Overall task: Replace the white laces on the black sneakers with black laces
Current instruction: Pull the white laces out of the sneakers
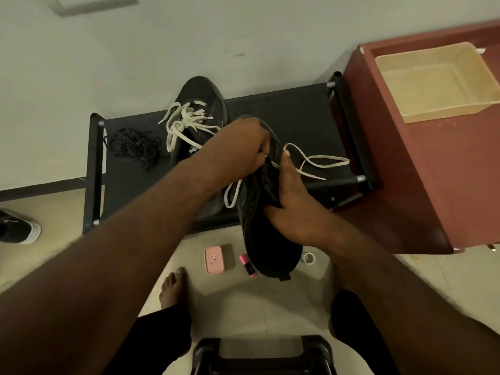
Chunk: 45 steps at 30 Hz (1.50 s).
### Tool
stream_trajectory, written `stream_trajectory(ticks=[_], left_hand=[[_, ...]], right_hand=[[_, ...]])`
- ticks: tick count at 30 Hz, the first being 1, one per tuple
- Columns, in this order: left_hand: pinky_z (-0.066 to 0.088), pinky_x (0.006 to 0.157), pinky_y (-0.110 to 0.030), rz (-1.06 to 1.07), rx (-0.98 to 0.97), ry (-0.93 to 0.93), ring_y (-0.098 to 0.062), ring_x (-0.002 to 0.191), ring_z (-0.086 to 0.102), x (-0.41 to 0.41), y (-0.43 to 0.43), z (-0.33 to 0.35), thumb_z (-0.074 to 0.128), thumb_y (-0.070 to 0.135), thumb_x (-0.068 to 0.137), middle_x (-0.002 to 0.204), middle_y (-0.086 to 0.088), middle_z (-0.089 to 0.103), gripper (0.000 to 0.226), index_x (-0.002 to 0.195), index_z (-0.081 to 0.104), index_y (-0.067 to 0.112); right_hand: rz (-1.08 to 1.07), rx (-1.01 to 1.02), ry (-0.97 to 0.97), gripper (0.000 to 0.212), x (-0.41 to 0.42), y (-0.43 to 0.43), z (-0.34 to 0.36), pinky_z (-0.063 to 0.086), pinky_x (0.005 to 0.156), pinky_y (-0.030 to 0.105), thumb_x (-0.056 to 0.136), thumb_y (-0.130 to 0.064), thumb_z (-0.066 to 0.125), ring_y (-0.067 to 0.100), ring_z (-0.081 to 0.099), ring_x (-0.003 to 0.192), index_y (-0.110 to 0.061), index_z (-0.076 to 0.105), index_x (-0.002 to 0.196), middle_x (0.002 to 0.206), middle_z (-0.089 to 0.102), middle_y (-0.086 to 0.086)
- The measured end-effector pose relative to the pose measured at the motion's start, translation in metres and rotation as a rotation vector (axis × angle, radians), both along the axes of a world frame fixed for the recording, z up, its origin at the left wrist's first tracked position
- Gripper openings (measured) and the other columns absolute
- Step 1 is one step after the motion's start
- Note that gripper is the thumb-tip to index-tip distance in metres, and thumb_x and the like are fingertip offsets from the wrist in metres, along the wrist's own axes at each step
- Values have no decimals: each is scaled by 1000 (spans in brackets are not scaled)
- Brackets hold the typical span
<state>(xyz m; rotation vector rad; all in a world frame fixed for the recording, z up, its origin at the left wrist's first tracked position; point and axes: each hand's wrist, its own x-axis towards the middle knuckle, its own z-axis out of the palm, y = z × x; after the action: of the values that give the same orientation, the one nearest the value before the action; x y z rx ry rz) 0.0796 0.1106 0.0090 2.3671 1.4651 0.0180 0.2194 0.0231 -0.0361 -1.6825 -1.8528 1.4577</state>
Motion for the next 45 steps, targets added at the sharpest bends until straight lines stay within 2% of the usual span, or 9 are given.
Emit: stream_trajectory(ticks=[4,9,15,19,25,29,34,39,45], left_hand=[[37,79,-31,94,69,-7,-27,96,56,5,-3,-8,48,14,96,104,-13,60,18,102,61,4],[48,75,-36,275,36,-214,-19,80,57,-3,-7,-13,50,13,94,81,4,57,13,104,58,12],[40,94,-30,-86,55,49,-20,115,53,0,-3,4,51,17,97,125,-4,59,37,131,62,23],[45,84,-37,-73,147,158,-26,100,60,7,3,1,44,24,100,106,-7,65,27,112,68,17],[53,83,-40,220,85,-101,-24,83,65,-2,6,-4,49,16,92,86,-1,67,24,113,61,16],[50,93,-36,-52,-30,64,-19,102,60,-3,10,8,55,21,91,119,-1,58,48,137,53,35],[52,90,-45,-154,39,172,-27,102,60,-1,14,4,56,27,96,133,-6,46,24,116,69,24],[48,84,-41,324,163,-110,-28,93,60,1,16,-6,43,16,98,98,-7,62,18,104,60,11],[47,100,-43,-66,-13,134,-29,118,56,-2,9,5,56,21,90,152,-5,34,53,140,48,39]], right_hand=[[-15,-24,23,105,-1,1,2,5,127,41,93,-16,60,14,-17,153,-17,-25,155,166,-22,-2],[-36,-46,-8,103,-3,0,0,-2,125,38,94,-19,58,17,-20,152,-18,-25,155,165,-24,-2],[-26,-76,10,106,-4,-1,1,3,126,43,92,-18,60,17,-18,153,-21,-25,156,166,-23,-4],[-30,-74,11,107,-3,1,0,4,126,44,90,-16,60,17,-17,153,-21,-24,156,166,-22,-4],[-32,-96,23,106,-3,1,2,1,124,39,92,-14,59,18,-18,153,-18,-26,155,165,-25,-2],[-27,-104,12,106,-3,1,3,2,120,34,93,-13,59,18,-20,152,-16,-26,155,164,-27,0],[-26,-99,0,104,-3,2,4,2,120,32,93,-12,59,17,-19,152,-15,-25,155,165,-27,0],[-29,-99,20,106,-3,0,3,3,121,34,93,-14,60,15,-19,152,-18,-26,155,164,-29,-4],[-39,-95,27,106,-4,1,6,5,121,36,92,-12,60,17,-20,152,-17,-25,155,163,-29,-2]])
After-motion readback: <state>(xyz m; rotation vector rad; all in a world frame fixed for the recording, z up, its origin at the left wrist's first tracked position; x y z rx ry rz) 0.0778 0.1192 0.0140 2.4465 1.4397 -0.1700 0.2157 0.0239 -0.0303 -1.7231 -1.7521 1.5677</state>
